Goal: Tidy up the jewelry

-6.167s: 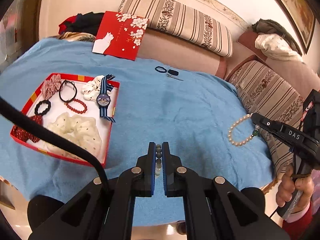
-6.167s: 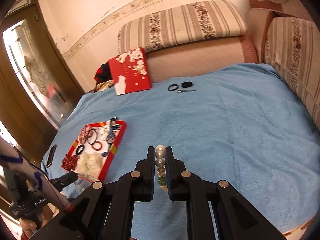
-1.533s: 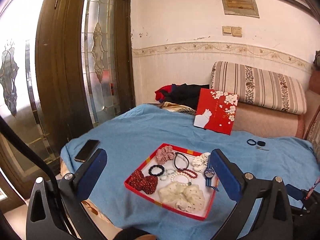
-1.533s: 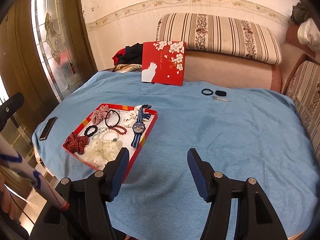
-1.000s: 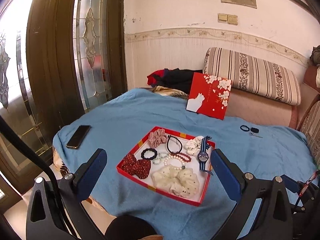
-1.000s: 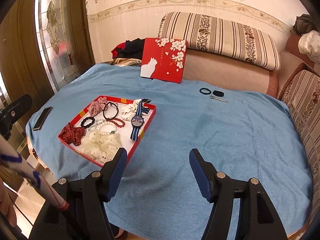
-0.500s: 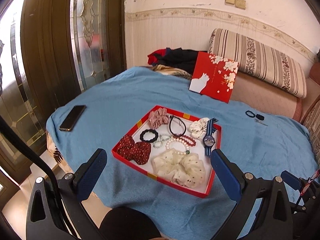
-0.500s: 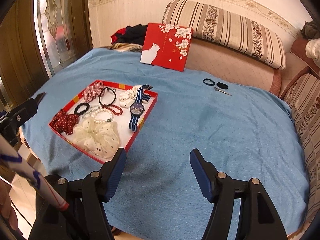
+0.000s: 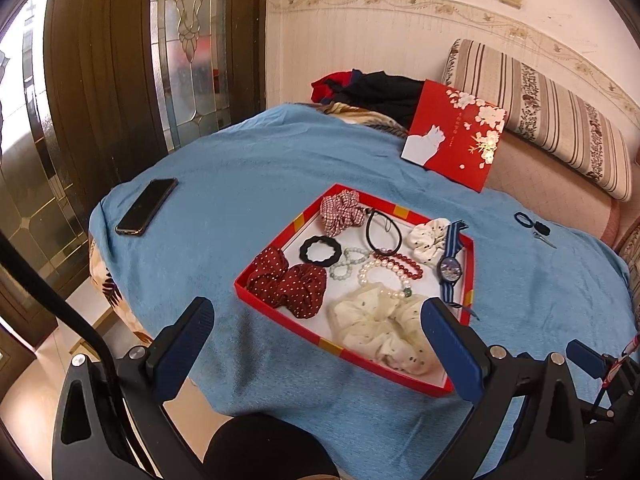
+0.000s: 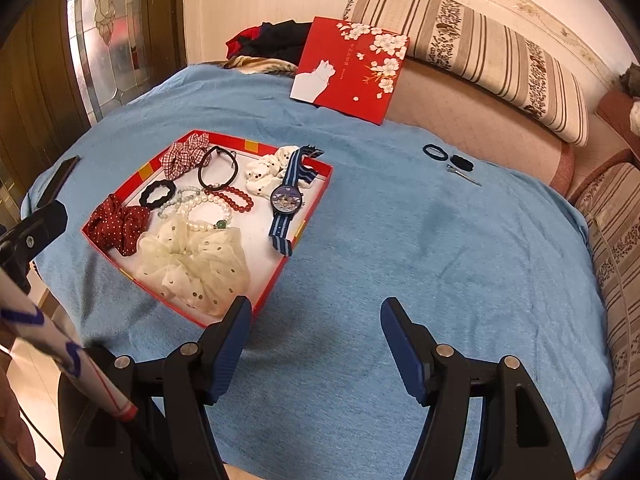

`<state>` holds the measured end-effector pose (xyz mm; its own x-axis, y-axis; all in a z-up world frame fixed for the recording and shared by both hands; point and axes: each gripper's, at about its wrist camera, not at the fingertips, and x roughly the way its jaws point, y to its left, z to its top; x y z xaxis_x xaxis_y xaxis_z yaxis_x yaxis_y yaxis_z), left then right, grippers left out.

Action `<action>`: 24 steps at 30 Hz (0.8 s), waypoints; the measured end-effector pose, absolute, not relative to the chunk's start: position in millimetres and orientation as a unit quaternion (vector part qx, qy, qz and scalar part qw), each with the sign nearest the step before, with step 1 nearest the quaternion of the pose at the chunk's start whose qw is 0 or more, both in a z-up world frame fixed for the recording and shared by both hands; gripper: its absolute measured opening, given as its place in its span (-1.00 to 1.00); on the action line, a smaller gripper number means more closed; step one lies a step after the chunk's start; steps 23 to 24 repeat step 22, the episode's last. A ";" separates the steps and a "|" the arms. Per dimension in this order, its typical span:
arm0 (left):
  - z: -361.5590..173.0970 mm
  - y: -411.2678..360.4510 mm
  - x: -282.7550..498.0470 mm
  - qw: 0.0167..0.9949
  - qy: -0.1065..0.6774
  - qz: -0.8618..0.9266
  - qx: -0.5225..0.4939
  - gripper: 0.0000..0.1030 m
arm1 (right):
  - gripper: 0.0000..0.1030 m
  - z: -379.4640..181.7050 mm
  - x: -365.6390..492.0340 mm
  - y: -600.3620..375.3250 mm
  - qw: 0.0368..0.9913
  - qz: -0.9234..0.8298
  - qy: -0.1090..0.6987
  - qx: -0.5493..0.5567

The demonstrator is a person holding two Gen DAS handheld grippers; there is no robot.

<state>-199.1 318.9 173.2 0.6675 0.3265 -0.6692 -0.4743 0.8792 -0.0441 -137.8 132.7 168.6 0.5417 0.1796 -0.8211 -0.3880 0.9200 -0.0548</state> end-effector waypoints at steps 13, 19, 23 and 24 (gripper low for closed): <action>162.2 336.4 -192.9 0.900 0.355 0.226 -0.116 0.99 | 0.40 161.1 -131.8 152.9 0.863 0.169 0.459 -0.129; 161.7 333.5 -190.5 0.896 0.363 0.233 -0.109 0.99 | 0.42 159.8 -129.4 147.9 0.863 0.168 0.462 -0.119; 164.0 328.3 -189.7 0.895 0.366 0.232 -0.106 0.99 | 0.42 159.8 -127.9 140.3 0.863 0.166 0.465 -0.105; 164.0 328.3 -189.7 0.895 0.366 0.232 -0.106 0.99 | 0.42 159.8 -127.9 140.3 0.863 0.166 0.465 -0.105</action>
